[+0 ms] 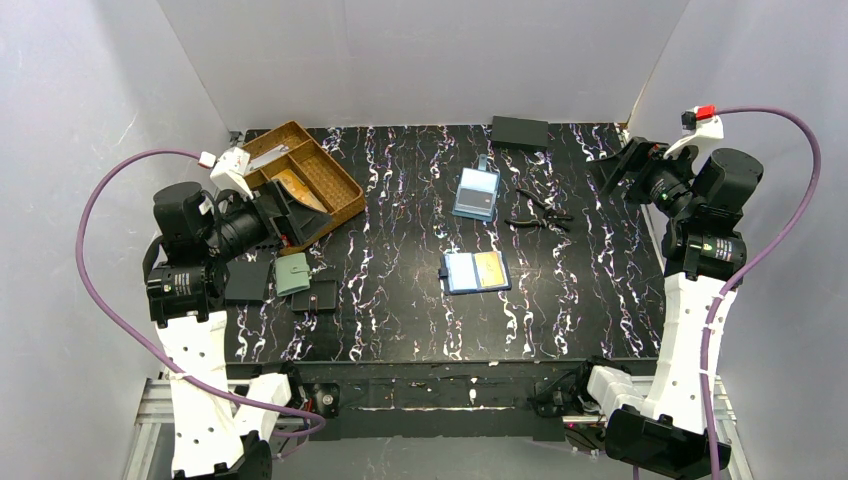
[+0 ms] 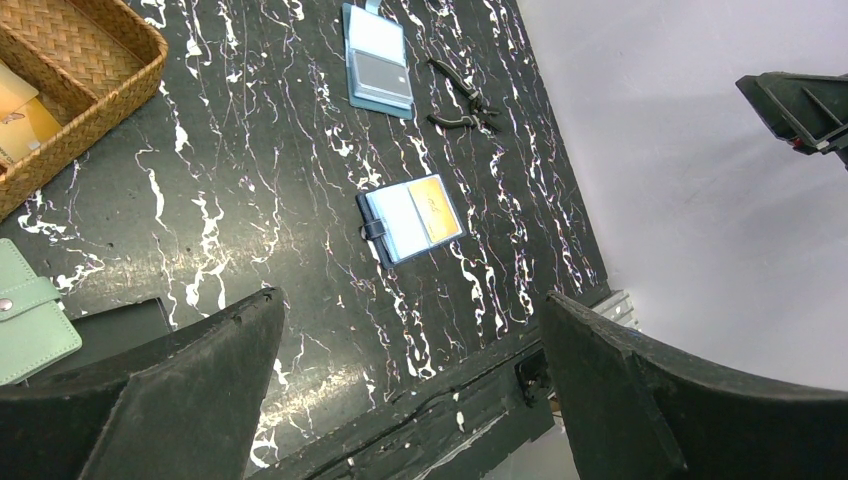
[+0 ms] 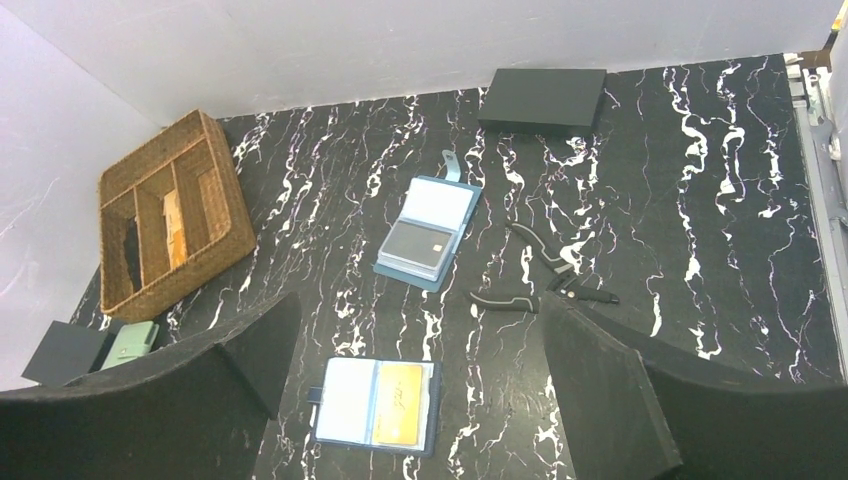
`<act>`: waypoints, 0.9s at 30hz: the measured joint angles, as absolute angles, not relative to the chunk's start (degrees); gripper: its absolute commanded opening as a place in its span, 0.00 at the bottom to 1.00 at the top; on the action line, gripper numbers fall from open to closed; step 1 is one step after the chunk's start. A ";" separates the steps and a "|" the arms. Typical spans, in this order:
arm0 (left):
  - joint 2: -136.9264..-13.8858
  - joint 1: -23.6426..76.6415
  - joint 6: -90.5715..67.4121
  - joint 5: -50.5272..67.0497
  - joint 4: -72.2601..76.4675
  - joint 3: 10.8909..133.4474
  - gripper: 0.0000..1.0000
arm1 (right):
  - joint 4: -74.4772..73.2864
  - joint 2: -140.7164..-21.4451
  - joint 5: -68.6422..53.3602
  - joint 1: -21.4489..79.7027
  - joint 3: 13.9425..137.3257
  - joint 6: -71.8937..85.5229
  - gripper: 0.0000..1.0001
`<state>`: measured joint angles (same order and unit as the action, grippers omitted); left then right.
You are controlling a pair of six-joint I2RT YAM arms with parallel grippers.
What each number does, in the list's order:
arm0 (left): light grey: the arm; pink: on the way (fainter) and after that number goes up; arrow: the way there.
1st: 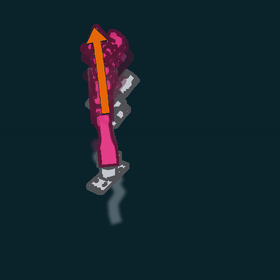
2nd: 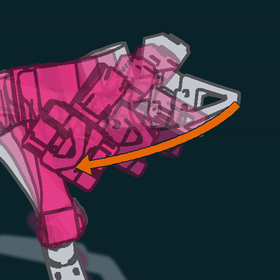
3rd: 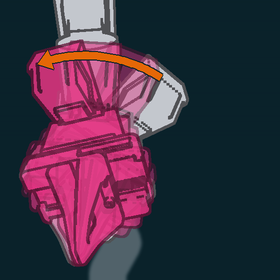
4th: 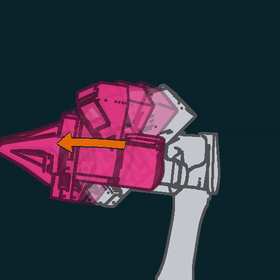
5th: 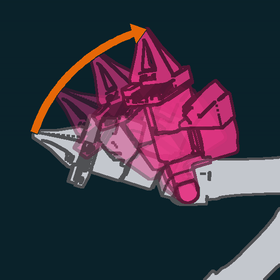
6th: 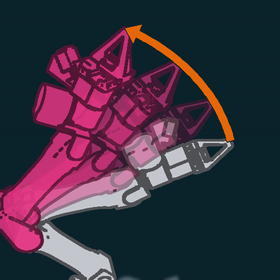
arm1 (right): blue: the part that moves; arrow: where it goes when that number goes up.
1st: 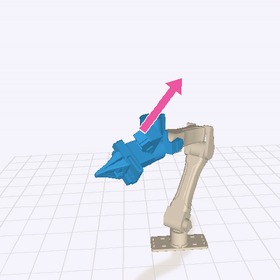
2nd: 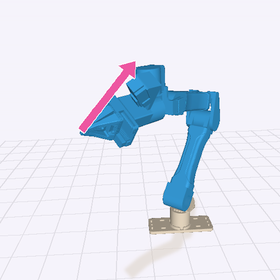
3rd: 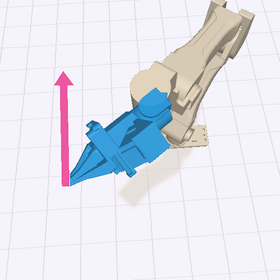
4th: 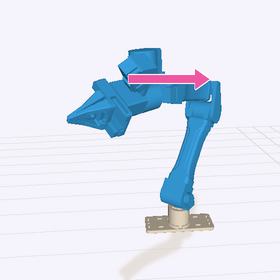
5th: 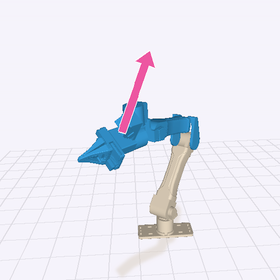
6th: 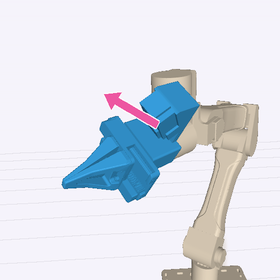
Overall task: Take the credit cards out of the card holder
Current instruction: Reset both arms
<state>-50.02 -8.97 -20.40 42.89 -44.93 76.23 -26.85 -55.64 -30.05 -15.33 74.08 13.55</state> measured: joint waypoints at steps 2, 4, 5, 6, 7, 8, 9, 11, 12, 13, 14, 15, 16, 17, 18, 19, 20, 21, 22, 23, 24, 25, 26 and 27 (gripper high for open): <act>-50.02 -8.97 -20.38 42.89 -44.93 76.23 0.98 | -26.85 -55.64 -30.18 -15.33 74.08 13.61 0.98; -50.02 -8.97 -20.38 42.89 -44.93 76.23 0.98 | -26.83 -55.64 -30.20 -15.34 74.06 13.70 0.98; -50.02 -8.97 -20.38 42.89 -44.92 76.22 0.98 | -26.81 -55.64 -30.22 -15.38 74.04 13.78 0.99; -50.02 -8.97 -20.38 42.89 -44.90 76.19 0.98 | -26.81 -55.64 -30.22 -15.38 74.02 13.81 0.98; -50.02 -8.97 -20.40 42.90 -44.85 76.10 0.98 | -26.81 -55.64 -30.22 -15.38 74.00 13.83 0.98; -50.02 -8.95 -20.41 42.92 -44.76 75.96 0.98 | -26.81 -55.64 -30.22 -15.38 73.99 13.87 0.98; -50.02 -8.90 -20.43 42.92 -44.66 75.75 0.98 | -26.81 -55.64 -30.24 -15.38 73.97 13.90 0.98; -50.04 -8.86 -20.52 42.92 -44.56 75.48 0.98 | -26.78 -55.64 -30.27 -15.42 73.85 14.05 0.98; -50.04 -8.86 -20.56 42.92 -44.60 75.44 0.98 | -26.70 -55.64 -30.31 -15.42 73.65 14.12 0.99; -50.04 -8.86 -20.58 42.92 -44.57 75.42 0.98 | -26.70 -55.61 -30.39 -15.42 73.46 14.22 0.98; -50.04 -8.86 -20.58 42.92 -44.53 75.40 0.98 | -26.69 -55.62 -30.44 -15.42 73.27 14.32 0.99; -49.97 -8.86 -20.58 42.92 -44.50 75.39 0.98 | -26.81 -55.64 -30.44 -15.42 73.19 14.46 0.98; -49.91 -8.86 -20.58 42.92 -44.40 75.37 0.98 | -26.78 -55.64 -30.44 -15.42 73.19 14.51 0.98; -49.91 -8.86 -20.58 42.92 -44.33 75.35 0.98 | -26.76 -55.61 -30.46 -15.44 73.19 14.59 0.98; -49.87 -8.86 -20.58 42.92 -44.22 75.35 0.98 | -26.74 -55.59 -30.53 -15.44 73.19 14.66 0.98; -49.84 -8.86 -20.58 42.92 -44.14 75.35 0.98 | -26.74 -55.59 -30.63 -15.42 73.19 14.66 0.98; -49.80 -8.86 -20.58 42.92 -44.14 75.33 0.98 | -26.74 -55.59 -30.65 -15.44 73.19 14.68 0.98; -49.76 -8.86 -20.58 42.94 -44.12 75.29 0.98 | -26.74 -55.59 -30.65 -15.44 73.19 14.68 0.98; -49.65 -8.86 -20.60 42.94 -44.08 75.18 0.98 | -26.74 -55.59 -30.68 -15.44 73.19 14.70 0.98; -49.56 -8.86 -20.60 42.98 -43.97 74.99 0.98 | -26.72 -55.59 -30.70 -15.44 73.19 14.70 0.98; -49.52 -8.86 -20.60 43.04 -43.90 74.84 0.98 | -26.74 -55.59 -30.80 -15.44 73.19 14.70 0.98; -49.44 -8.86 -20.62 43.11 -43.82 74.64 0.98 | -26.74 -55.59 -30.83 -15.44 73.19 14.72 0.98; -49.43 -8.84 -20.64 43.21 -43.77 74.51 0.98 | -26.74 -55.59 -30.85 -15.44 73.19 14.72 0.98; -49.43 -8.82 -20.68 43.34 -43.75 74.46 0.98 | -26.74 -55.59 -30.85 -15.44 73.19 14.74 0.98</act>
<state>-49.43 -8.82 -20.68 43.34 -43.75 74.46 -26.74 -55.59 -30.85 -15.44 73.19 14.74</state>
